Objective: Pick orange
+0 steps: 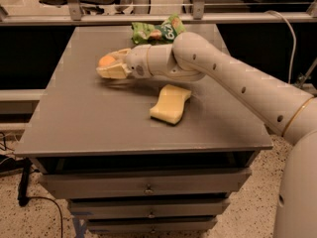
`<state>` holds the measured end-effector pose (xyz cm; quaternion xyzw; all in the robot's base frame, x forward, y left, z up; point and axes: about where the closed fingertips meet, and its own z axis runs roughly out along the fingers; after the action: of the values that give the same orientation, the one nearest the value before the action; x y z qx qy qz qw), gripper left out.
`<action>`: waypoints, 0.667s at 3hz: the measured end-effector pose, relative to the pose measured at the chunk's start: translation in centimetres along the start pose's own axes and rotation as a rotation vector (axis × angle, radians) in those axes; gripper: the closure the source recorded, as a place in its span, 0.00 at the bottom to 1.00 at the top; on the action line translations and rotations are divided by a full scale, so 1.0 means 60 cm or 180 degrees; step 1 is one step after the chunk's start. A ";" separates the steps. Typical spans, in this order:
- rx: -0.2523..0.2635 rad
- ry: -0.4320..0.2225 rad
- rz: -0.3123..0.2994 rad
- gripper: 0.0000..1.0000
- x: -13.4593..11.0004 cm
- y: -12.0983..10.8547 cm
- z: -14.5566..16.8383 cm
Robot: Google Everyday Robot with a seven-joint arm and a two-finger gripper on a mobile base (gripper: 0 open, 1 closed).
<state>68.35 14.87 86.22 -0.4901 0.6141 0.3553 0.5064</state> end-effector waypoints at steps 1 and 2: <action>-0.0102 -0.0142 -0.0036 1.00 -0.045 0.003 -0.018; -0.0288 -0.0450 -0.0016 1.00 -0.102 0.003 -0.037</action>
Offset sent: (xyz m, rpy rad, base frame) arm -0.0078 -0.0181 0.1144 0.2674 -0.0293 0.1674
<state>67.62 14.32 92.69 -0.4877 0.5589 0.4151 0.5268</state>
